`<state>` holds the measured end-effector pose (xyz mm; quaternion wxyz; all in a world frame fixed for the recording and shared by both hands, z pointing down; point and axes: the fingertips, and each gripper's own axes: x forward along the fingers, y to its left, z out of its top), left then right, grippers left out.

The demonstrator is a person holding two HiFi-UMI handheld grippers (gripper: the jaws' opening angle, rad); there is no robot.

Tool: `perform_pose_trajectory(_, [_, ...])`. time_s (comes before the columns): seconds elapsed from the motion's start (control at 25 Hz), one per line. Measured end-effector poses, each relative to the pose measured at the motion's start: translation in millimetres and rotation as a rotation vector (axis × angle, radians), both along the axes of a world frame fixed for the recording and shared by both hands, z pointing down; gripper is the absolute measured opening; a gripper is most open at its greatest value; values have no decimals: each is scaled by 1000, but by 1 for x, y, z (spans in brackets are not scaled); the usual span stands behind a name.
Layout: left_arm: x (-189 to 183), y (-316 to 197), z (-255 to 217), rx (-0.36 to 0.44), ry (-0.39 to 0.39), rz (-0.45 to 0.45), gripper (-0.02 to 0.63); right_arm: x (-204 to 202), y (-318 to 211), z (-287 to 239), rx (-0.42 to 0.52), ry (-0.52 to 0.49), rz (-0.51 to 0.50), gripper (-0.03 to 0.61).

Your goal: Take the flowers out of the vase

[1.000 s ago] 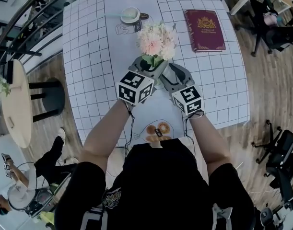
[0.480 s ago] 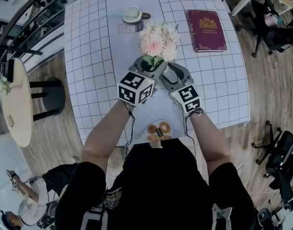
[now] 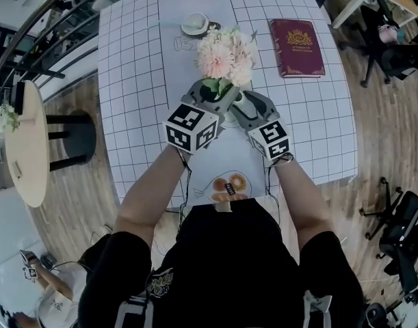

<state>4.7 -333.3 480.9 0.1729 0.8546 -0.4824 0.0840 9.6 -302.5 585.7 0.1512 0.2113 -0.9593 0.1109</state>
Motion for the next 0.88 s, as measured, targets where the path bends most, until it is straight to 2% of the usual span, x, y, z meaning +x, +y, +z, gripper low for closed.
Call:
perform_pose_trajectory(0.64, [-39,24,-70,132,114,-98,81,-1,-1,0,2,10,-8,227])
perform_pose_trajectory(0.88, [-59,43,-85,162,109,-132,80,0,-1,2,8,14,-15,227])
